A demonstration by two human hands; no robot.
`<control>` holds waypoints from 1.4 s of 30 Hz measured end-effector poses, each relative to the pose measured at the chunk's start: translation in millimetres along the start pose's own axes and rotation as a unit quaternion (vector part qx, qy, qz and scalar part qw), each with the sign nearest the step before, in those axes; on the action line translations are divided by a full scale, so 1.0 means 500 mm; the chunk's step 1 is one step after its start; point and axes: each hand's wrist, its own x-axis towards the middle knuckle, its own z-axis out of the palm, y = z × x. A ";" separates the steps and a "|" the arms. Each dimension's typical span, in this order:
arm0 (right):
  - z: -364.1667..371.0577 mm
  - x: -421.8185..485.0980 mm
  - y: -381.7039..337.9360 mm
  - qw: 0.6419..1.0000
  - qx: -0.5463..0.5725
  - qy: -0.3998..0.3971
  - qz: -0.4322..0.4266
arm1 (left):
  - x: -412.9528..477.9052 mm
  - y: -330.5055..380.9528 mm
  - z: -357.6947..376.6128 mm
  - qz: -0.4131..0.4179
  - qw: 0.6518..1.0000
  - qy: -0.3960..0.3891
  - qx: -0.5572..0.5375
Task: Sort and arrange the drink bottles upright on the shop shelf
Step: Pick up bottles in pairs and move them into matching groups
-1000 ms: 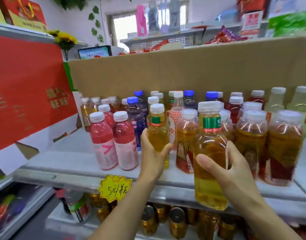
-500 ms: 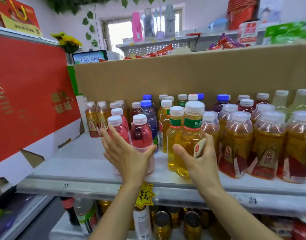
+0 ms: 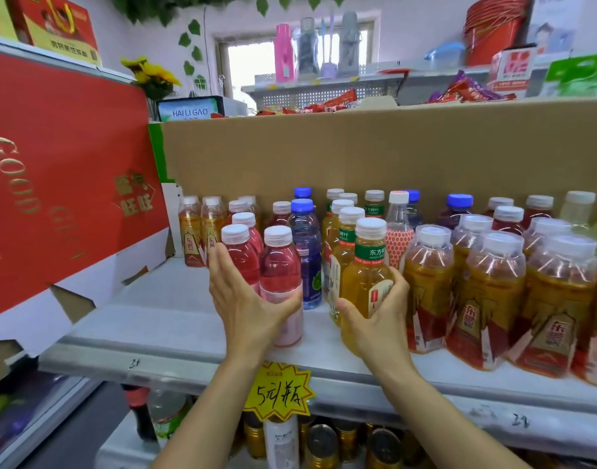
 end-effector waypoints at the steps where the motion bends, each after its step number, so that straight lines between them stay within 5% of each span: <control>1: -0.006 -0.002 0.000 1.000 -0.009 -0.008 -0.004 | 0.001 -0.002 -0.001 -0.002 1.000 -0.004 -0.001; 9: -0.037 -0.001 -0.025 0.985 -0.141 -0.055 -0.080 | -0.005 0.001 0.002 0.005 0.999 -0.015 0.034; 19: -0.044 0.000 -0.033 0.983 -0.127 -0.082 -0.099 | 0.011 -0.033 -0.002 0.024 0.999 -0.022 0.042; 24: -0.030 -0.012 -0.084 0.938 -0.171 0.005 -0.302 | 0.042 -0.079 -0.021 0.041 0.998 -0.050 0.008; 28: 0.014 0.016 -0.147 0.909 -0.160 -0.015 -0.384 | 0.075 -0.124 -0.041 0.044 0.994 -0.080 -0.055; 34: 0.146 0.059 -0.179 0.937 -0.204 -0.166 -0.232 | 0.114 -0.183 -0.054 0.021 0.966 -0.174 -0.192; 42: 0.235 0.079 -0.117 0.961 -0.186 -0.201 -0.028 | 0.153 -0.225 -0.049 -0.026 0.925 -0.252 -0.285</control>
